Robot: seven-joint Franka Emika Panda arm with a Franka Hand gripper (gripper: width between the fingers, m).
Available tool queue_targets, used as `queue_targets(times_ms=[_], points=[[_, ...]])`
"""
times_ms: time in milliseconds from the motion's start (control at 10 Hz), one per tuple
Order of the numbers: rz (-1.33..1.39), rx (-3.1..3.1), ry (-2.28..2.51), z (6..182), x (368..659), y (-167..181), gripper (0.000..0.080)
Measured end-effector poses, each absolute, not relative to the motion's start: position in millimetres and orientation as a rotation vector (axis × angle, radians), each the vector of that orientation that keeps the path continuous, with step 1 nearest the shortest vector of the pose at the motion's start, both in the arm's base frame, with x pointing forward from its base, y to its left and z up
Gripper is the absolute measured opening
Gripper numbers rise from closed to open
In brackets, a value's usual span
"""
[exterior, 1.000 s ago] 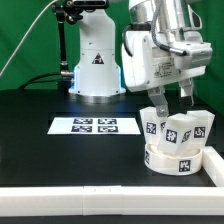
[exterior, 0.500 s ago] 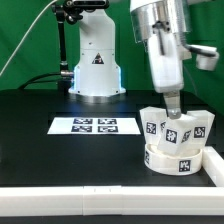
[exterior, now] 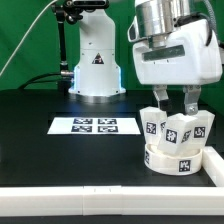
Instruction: Assemble stool
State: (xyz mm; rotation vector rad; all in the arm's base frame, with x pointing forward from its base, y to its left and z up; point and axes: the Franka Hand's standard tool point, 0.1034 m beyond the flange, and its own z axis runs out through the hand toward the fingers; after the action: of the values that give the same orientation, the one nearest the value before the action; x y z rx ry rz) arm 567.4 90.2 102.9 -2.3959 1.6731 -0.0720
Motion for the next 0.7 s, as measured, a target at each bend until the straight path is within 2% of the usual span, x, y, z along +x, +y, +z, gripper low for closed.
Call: queue_targets(times_ms=[700], points=[[-0.160, -2.923, 0.610, 102.0, 566.1, 93.4, 0.0649]])
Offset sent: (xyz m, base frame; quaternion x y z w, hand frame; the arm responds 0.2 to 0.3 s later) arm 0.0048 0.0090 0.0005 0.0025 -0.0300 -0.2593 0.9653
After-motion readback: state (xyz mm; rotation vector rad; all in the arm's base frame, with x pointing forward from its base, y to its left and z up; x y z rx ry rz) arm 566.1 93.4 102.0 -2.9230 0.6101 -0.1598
